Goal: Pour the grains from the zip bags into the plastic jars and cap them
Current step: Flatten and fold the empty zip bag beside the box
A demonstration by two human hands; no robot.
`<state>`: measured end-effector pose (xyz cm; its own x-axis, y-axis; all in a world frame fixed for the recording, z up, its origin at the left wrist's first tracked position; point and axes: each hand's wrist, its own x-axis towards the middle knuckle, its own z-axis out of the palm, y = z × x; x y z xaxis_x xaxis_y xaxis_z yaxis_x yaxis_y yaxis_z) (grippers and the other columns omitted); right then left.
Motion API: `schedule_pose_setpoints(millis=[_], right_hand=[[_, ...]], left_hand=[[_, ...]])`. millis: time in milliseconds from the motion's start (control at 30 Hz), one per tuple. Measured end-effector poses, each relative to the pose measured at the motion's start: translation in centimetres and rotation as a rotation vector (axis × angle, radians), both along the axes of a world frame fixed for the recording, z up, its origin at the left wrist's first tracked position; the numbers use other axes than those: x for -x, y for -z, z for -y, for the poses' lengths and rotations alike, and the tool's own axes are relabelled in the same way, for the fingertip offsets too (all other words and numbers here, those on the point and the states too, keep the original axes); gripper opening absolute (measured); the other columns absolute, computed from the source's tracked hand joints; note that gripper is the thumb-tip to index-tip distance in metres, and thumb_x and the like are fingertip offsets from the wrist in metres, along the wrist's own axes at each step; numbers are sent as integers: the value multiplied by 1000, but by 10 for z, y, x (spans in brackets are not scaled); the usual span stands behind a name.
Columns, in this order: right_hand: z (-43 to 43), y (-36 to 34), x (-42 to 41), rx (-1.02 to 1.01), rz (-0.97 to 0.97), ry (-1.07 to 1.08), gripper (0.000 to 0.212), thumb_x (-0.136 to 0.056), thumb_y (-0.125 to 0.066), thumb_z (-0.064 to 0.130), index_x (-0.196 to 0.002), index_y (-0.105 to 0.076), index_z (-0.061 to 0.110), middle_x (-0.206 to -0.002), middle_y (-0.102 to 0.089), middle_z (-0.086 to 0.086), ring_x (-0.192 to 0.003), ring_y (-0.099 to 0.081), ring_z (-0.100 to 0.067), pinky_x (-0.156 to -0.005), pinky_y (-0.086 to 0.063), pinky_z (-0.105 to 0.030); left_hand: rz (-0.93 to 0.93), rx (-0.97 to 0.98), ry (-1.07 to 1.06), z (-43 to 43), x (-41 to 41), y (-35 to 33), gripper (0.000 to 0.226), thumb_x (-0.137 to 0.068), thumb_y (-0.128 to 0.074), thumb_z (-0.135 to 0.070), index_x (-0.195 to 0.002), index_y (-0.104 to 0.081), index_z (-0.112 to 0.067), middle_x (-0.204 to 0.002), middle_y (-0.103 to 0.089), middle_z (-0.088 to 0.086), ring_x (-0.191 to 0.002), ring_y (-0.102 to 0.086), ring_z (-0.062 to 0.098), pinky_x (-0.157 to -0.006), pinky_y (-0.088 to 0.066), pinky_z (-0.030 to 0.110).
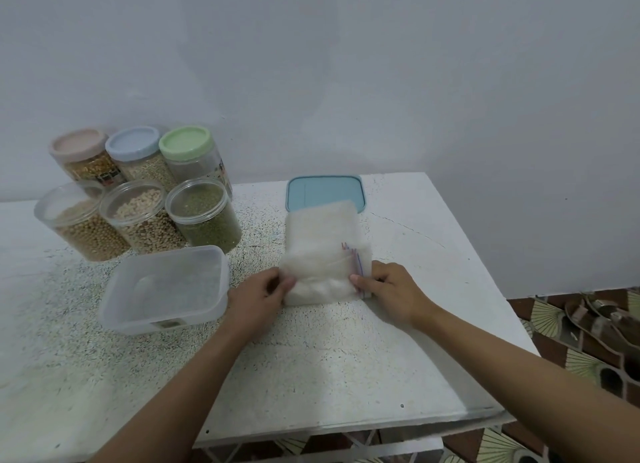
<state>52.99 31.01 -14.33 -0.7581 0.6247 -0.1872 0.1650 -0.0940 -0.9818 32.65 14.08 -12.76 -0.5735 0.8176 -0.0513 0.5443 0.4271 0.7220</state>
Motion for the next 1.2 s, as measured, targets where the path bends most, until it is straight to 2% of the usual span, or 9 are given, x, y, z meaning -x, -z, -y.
schedule_pose_setpoints(millis=[133, 267, 367, 467, 600, 767, 900, 1033, 1200], right_hand=[[-7, -3, 11, -32, 111, 91, 50, -65, -78, 39, -51, -46, 2, -67, -42, -11, -71, -45, -27, -72, -36, -42], [-12, -26, 18, -166, 322, 161, 36, -69, -79, 29, -48, -63, 5, -50, -54, -9, -58, -55, -23, -66, -49, -34], [-16, -38, 20, -244, 401, 172, 24, -77, -82, 19, -63, -76, 1, -63, -72, -14, -60, -68, -19, -58, -57, -24], [-17, -39, 21, -281, 433, 191, 22, -78, -81, 16, -64, -76, -1, -62, -70, -15, -53, -57, -11, -48, -44, -15], [-13, -34, 19, -289, 422, 209, 32, -77, -78, 16, -69, -66, -13, -58, -55, -21, -57, -50, -15, -59, -43, -27], [-10, -33, 20, -354, 396, 207, 40, -78, -77, 17, -64, -58, -15, -55, -49, -12, -51, -44, -15, -57, -39, -26], [0, -37, 16, -414, 346, 249, 35, -73, -81, 10, -53, -54, 1, -45, -41, -1, -36, -36, -3, -43, -33, -15], [9, -37, 15, -624, 252, 273, 44, -63, -87, 16, -88, -52, 12, -91, -58, -3, -76, -55, -12, -62, -50, -30], [10, -50, 31, -1436, 165, -134, 50, -71, -76, 4, -119, -63, 5, -134, -58, -16, -129, -48, -32, -113, -37, -40]], left_hand=[[-154, 258, -27, -18, -3, -13, 33, -104, -48, -49, -79, -53, -27, -77, -56, -14, -85, -57, 18, -86, -38, 35], [-219, 337, -29, -29, -4, -17, 36, -106, -43, -47, -78, -50, -25, -75, -56, -8, -84, -58, 22, -106, -37, 46], [-244, 193, -63, -26, -8, -13, 20, -103, -50, -44, -95, -52, -25, -78, -64, -6, -82, -64, 22, -96, -46, 43], [-130, -10, -104, -20, -9, -12, 31, -98, -64, -38, -116, -44, -24, -72, -65, -6, -72, -64, 17, -73, -52, 38], [-203, -190, -71, -21, -4, -15, 31, -93, -73, -32, -115, -53, -22, -89, -66, -7, -75, -60, 16, -69, -50, 34], [-546, -360, 162, -27, 2, -4, 23, -85, -77, -4, -105, -71, -14, -105, -61, 4, -93, -56, 19, -77, -53, 36], [-662, -186, 416, -32, -1, 7, 39, -99, -55, -38, -132, -66, -22, -143, -57, 8, -132, -50, 27, -104, -47, 46], [-602, 8, 464, -32, 2, 10, 57, -99, -35, -57, -146, -52, -32, -167, -29, -2, -154, -26, 21, -114, -34, 46], [-564, 144, 496, -31, -1, 5, 74, -95, -14, -66, -160, -26, -32, -169, -19, -9, -156, -10, 10, -123, -21, 43]])
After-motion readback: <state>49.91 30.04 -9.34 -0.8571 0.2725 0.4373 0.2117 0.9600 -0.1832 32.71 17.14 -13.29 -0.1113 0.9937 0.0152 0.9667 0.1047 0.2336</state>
